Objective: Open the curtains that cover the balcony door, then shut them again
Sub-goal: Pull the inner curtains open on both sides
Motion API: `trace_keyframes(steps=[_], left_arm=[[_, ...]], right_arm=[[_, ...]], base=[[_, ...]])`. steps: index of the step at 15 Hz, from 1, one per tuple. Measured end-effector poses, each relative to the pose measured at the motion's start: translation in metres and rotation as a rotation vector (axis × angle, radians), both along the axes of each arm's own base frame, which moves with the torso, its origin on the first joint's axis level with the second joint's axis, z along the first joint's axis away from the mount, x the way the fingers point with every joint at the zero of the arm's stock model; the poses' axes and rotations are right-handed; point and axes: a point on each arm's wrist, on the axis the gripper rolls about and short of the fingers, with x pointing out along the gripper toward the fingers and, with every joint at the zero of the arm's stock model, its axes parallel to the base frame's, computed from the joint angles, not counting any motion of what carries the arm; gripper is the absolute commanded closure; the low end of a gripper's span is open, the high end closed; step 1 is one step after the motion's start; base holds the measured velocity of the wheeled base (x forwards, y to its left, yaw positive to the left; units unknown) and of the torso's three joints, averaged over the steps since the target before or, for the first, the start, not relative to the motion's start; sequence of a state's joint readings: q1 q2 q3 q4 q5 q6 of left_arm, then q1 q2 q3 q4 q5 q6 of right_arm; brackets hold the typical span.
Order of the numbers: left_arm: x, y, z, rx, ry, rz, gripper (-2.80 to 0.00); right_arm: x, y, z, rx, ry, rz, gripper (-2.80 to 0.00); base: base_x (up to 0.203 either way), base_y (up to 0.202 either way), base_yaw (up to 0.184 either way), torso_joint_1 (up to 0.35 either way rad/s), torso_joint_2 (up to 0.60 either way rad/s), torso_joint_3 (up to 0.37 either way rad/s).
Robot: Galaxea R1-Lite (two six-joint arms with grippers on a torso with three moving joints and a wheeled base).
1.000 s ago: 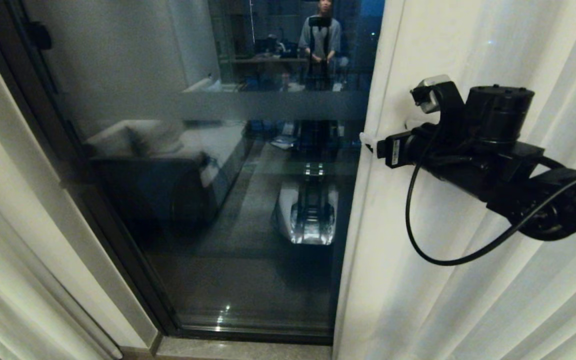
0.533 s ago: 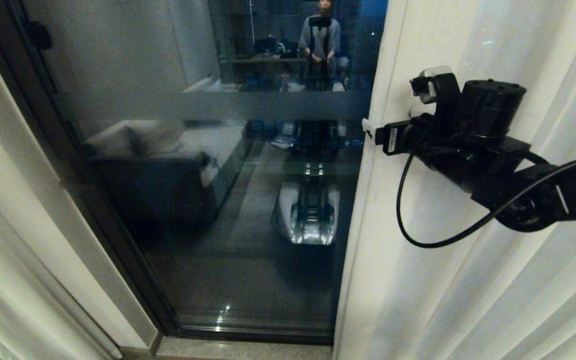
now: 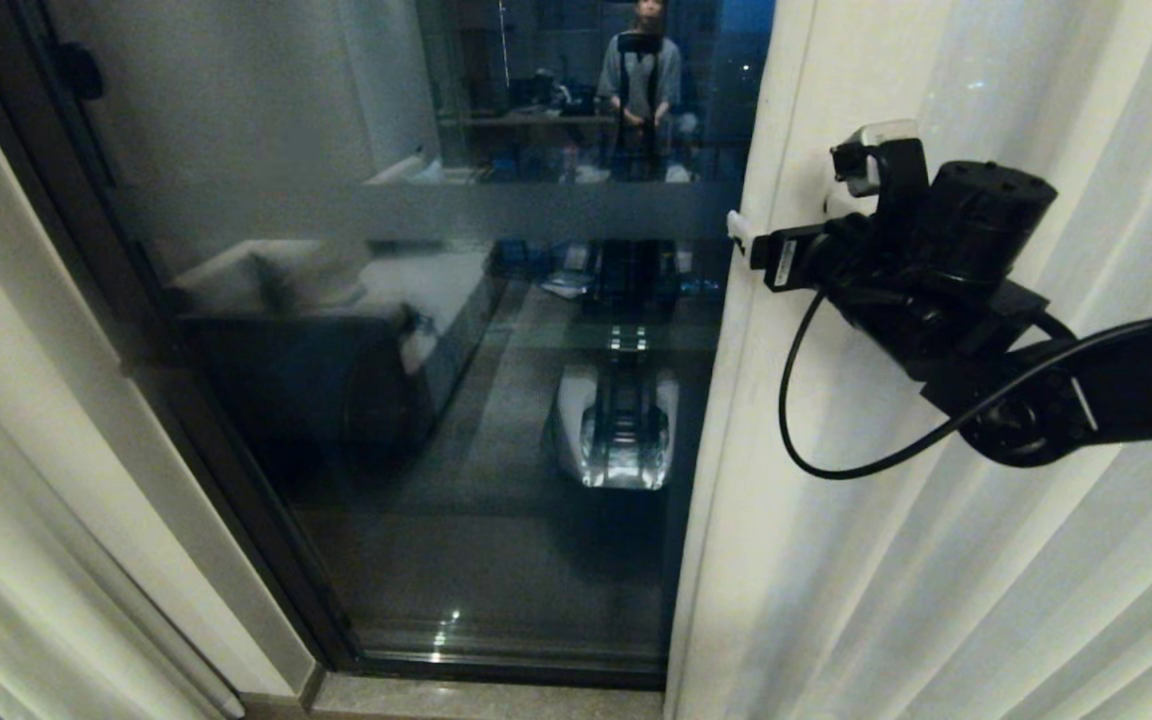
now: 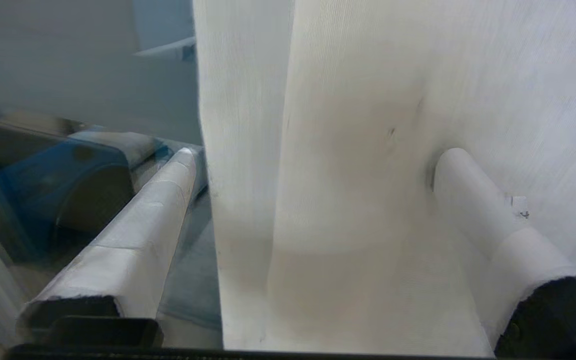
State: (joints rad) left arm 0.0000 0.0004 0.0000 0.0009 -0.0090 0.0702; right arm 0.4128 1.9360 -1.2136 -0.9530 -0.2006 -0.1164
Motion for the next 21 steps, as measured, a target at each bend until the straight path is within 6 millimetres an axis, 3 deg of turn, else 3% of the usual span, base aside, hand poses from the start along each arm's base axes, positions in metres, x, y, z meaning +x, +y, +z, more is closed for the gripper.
trace_keyframes(steps=[12,17,21], left_arm=[[0.000,0.000,0.000,0.000,0.000,0.000,0.00],[0.000,0.000,0.000,0.000,0.000,0.000,0.00],[0.000,0.000,0.000,0.000,0.000,0.000,0.00]], right_arm=[[0.004,-0.008,0.002,0.047,-0.099,-0.020,0.00],[-0.019,-0.024,0.015,0.024,-0.110,-0.043,0.00],[-0.044,-0.056,0.024,-0.020,-0.111,-0.120,0.00]], base=[[0.000,0.000,0.000,0.000,0.00,0.000],[0.000,0.000,0.000,0.000,0.00,0.000],[0.000,0.000,0.000,0.000,0.00,0.000]])
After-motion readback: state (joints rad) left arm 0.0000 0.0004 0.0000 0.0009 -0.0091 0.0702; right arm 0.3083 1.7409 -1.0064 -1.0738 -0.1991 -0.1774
